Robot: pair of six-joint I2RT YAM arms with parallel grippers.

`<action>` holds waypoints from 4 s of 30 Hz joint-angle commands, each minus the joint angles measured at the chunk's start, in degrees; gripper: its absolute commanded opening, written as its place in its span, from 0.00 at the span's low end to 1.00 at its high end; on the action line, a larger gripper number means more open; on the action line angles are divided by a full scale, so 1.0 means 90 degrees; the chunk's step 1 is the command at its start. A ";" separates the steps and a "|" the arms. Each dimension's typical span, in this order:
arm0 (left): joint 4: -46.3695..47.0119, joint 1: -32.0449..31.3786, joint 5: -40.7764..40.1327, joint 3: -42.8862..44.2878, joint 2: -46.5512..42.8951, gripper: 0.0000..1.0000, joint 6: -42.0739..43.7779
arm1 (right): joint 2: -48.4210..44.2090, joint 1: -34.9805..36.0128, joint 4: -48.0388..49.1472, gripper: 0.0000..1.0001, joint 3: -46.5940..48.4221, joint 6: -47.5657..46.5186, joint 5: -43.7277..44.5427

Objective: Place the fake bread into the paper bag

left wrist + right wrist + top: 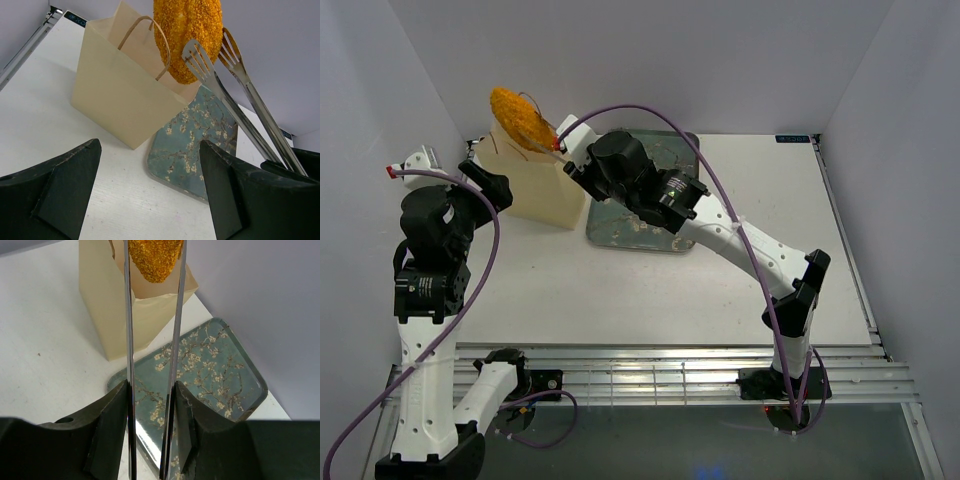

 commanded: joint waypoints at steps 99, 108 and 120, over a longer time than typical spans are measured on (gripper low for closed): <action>0.0586 0.0035 0.1498 -0.0971 0.0352 0.90 -0.0423 | -0.4560 -0.3575 0.1387 0.48 -0.7209 0.3659 -0.0057; 0.0879 0.0035 0.2015 -0.1381 0.0478 0.90 -0.0530 | -0.4540 -0.3967 0.1699 0.49 -0.8303 0.4042 -0.0379; 0.1143 0.0035 0.2748 -0.1762 0.0723 0.90 -0.0608 | -0.4209 -0.3997 0.2090 0.54 -0.8763 0.4110 -0.0634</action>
